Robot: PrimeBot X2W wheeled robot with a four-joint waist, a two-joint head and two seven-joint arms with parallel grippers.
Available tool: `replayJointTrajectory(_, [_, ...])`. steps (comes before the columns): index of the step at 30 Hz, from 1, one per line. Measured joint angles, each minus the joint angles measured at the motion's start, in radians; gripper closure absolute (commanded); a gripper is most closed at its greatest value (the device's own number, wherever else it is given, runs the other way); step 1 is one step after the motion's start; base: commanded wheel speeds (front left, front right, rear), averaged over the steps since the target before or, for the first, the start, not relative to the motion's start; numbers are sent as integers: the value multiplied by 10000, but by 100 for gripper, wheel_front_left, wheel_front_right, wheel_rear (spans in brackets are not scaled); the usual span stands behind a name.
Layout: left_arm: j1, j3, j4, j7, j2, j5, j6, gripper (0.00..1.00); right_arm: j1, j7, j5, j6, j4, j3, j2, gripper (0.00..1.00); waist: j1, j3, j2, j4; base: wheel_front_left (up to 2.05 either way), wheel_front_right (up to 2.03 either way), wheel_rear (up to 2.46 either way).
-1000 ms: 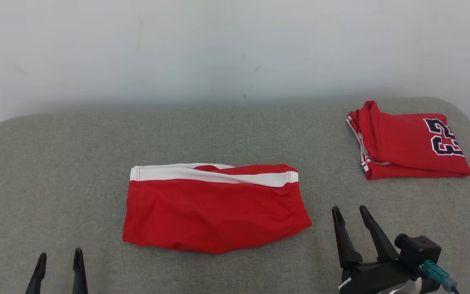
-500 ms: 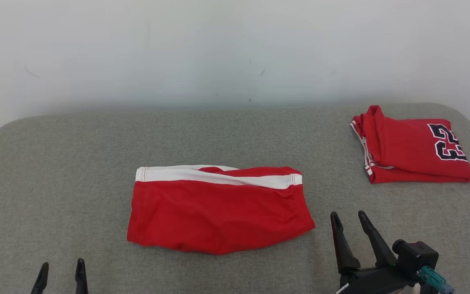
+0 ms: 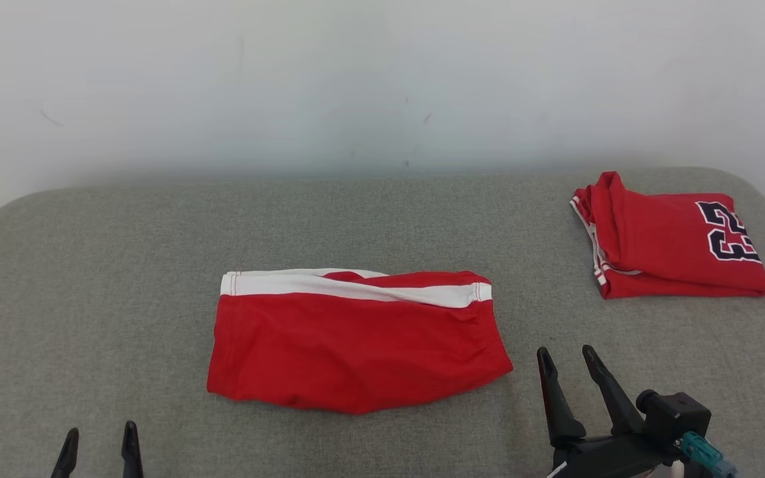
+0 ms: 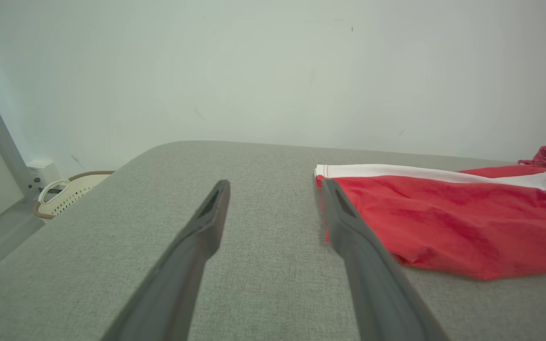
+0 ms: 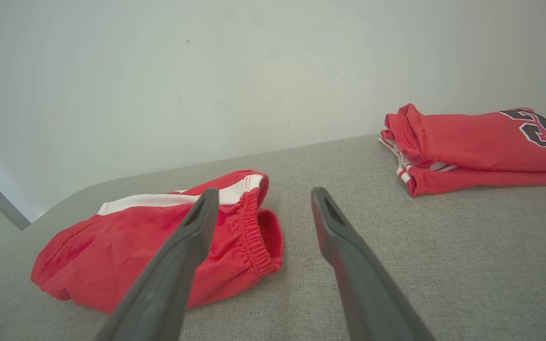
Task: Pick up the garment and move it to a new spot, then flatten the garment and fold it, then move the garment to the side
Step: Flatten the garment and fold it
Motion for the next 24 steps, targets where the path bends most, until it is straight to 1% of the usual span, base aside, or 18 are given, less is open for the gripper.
replayJointTrajectory(10, [-41,167,102,0,-221,190,-219,0,-30,167,-77,-2,142,-35,10,0,0,-31,0,72,0,0,0])
replayJointTrajectory(15, [-46,232,169,0,-332,261,-326,0,-407,345,-155,0,370,44,-19,0,0,-34,0,107,0,0,0])
replayJointTrajectory(19, [-96,267,236,0,-426,314,-439,0,-1001,485,-299,0,802,153,-77,0,0,-23,0,150,0,0,0])
replayJointTrajectory(24, [-217,201,328,0,-569,393,-558,0,-1938,652,-428,-2,1787,98,-115,0,0,15,0,287,0,0,0])
